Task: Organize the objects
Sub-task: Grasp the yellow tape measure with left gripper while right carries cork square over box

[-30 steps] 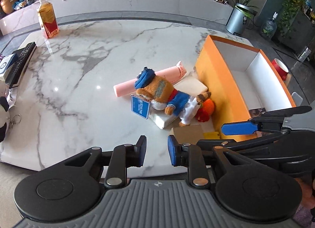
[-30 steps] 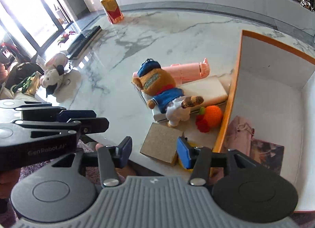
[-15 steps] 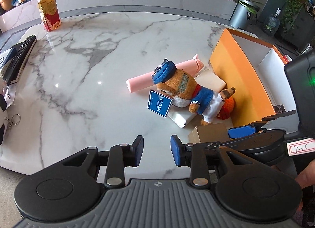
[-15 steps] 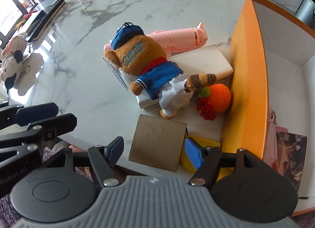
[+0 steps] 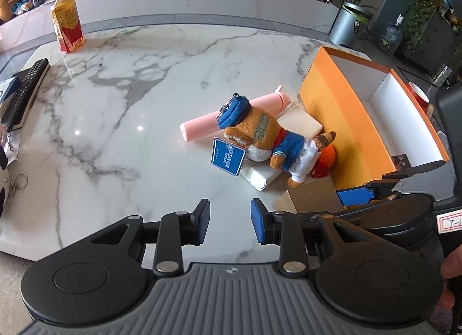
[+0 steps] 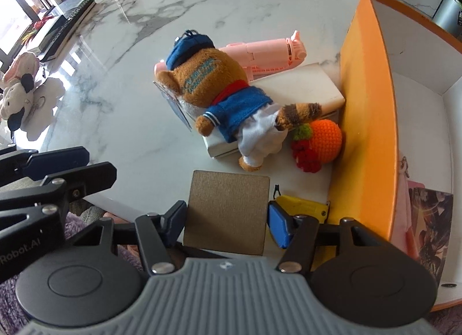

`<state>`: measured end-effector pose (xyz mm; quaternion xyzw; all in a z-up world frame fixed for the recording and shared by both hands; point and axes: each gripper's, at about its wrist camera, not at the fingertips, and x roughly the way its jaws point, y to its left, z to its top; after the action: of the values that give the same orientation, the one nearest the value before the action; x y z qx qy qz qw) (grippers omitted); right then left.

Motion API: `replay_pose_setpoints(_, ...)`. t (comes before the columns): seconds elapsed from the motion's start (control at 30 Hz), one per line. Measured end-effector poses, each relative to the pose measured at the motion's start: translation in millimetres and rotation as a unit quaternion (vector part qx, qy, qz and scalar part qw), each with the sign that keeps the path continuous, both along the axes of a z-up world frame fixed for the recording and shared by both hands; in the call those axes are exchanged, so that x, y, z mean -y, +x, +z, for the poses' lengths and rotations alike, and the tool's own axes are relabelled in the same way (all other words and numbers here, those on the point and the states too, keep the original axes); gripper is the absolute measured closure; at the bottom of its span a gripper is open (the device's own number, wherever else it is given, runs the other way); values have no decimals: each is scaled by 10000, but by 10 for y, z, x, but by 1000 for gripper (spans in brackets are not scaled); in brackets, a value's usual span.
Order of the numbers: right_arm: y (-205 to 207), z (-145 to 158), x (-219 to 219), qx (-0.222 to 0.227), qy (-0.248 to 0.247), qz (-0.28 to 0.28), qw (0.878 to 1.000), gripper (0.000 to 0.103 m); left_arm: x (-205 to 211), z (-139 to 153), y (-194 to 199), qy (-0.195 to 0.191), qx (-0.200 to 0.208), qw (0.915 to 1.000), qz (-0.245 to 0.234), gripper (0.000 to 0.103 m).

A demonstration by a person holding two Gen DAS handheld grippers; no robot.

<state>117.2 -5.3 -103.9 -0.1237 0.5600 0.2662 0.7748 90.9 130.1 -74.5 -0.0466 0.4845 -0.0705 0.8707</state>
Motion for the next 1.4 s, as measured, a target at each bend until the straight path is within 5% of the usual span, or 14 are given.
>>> replay_pose_setpoints(0.3,-153,776,563,473,822,-51,9955,41,296,341,-61,133,564,9954,-766,61)
replay_pose_setpoints(0.53,-50,1087,1159,751,979,-513,9910,41,839,255,-16,572,656,9769,-1952,61)
replay_pose_setpoints(0.8,171,960,1751,721,750,-1154,9879,41,1337,-167,145,837,428,9406,-3261,51)
replay_pose_setpoints(1.1,396,628,2044,330,328,-1157,9922,40,1701,-632,276,1655,94,8803,-4445,40)
replay_pose_setpoints(1.23,515,549,2156,237,51,-1071,9939,40,1784,-829,257,2102,-24,8453,-4912,35)
replay_pose_setpoints(1.3,582,524,2200,180,-55,-1020,9946,41,1800,-921,260,2232,-105,8349,-5030,34)
replay_pose_setpoints(1.4,657,462,2193,119,-242,-882,9957,40,1801,-1016,300,2256,-216,8317,-5068,32)
